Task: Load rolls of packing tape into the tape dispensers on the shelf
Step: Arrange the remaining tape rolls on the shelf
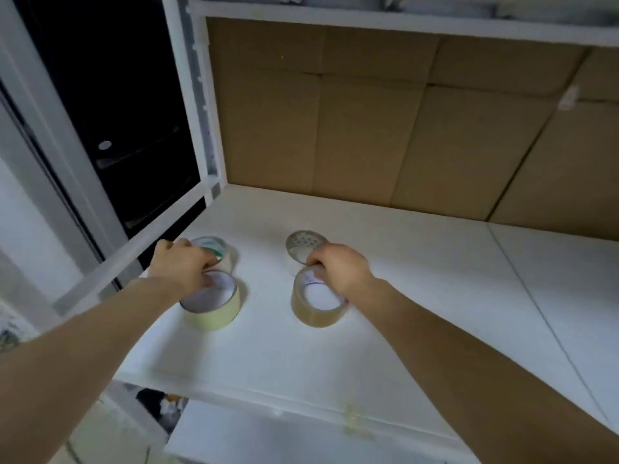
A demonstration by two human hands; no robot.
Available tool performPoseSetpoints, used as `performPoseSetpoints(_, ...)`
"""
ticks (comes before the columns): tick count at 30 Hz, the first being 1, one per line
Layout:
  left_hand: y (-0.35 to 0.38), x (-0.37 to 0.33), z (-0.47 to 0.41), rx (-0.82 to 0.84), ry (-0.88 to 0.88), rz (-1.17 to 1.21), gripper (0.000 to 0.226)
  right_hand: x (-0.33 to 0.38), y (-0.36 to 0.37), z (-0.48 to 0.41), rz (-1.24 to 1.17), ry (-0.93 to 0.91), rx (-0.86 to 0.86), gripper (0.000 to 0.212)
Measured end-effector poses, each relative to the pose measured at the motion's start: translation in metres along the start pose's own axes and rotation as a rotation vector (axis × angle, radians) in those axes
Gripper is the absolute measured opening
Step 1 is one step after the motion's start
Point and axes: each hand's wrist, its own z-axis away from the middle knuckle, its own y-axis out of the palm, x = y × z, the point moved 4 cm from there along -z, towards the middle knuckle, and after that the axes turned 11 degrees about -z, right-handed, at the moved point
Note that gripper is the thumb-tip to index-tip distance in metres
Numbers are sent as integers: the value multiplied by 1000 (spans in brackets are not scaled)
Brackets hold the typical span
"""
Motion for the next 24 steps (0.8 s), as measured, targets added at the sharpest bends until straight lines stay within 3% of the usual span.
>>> performPoseSetpoints(7, -99, -127, -12, -223, 236, 213, 18, -108, -70, 106, -35, 128, -194, 26)
performPoseSetpoints(9, -136, -181, -6, -283, 283, 238, 4, -148, -91, 151, -42, 178, -244, 26)
performPoseSetpoints(13, -203, -296, 27, -380, 410, 274, 7, -236, -128, 252, -57, 324, -324, 25)
performPoseSetpoints(19, -267, -438, 75, -421, 563, 260, 21, -341, -155, 373, -45, 506, -350, 27)
performPoseSetpoints(24, -297, -515, 90, -411, 648, 211, 26, -394, -159, 411, -39, 549, -309, 29)
